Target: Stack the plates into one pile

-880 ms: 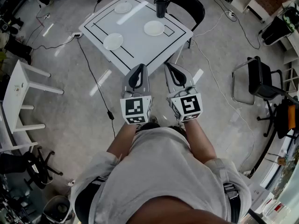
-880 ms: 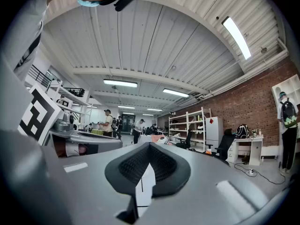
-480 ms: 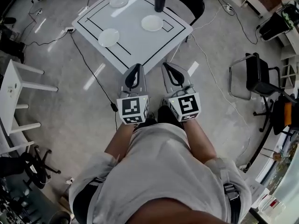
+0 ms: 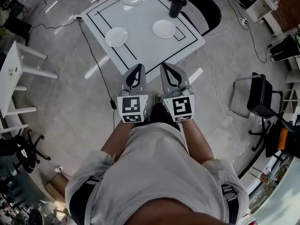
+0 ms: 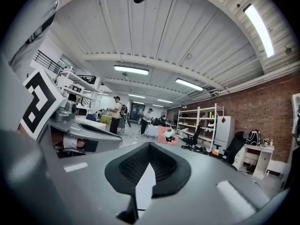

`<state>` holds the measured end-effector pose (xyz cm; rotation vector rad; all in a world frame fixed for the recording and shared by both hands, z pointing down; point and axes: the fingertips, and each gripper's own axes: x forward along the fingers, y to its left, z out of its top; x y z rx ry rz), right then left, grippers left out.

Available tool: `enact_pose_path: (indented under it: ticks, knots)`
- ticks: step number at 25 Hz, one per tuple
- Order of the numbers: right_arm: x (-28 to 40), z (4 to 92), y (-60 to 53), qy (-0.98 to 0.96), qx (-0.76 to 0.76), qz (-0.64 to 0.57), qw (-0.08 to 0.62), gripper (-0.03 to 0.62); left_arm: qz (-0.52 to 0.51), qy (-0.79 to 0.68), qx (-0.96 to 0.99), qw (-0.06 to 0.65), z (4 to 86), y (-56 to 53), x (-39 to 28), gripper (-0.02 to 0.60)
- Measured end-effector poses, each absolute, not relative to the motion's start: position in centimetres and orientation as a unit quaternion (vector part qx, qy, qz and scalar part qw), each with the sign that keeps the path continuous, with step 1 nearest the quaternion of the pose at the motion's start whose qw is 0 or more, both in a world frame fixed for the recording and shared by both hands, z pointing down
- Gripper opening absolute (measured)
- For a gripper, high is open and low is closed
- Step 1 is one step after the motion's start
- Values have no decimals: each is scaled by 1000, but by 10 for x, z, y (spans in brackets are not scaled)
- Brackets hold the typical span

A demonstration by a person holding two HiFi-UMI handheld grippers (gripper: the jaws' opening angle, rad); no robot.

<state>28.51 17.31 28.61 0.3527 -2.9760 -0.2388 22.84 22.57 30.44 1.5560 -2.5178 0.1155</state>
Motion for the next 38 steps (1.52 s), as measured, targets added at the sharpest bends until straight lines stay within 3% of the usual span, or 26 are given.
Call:
enact_pose_path:
  ticks: [22, 38]
  knots:
    - [178, 324, 70, -996, 4, 12, 93, 0, 70, -894, 421, 133, 334, 142, 128, 2]
    - [75, 359, 101, -987, -27, 25, 155, 0, 44, -902, 398, 162, 357, 172, 30, 2]
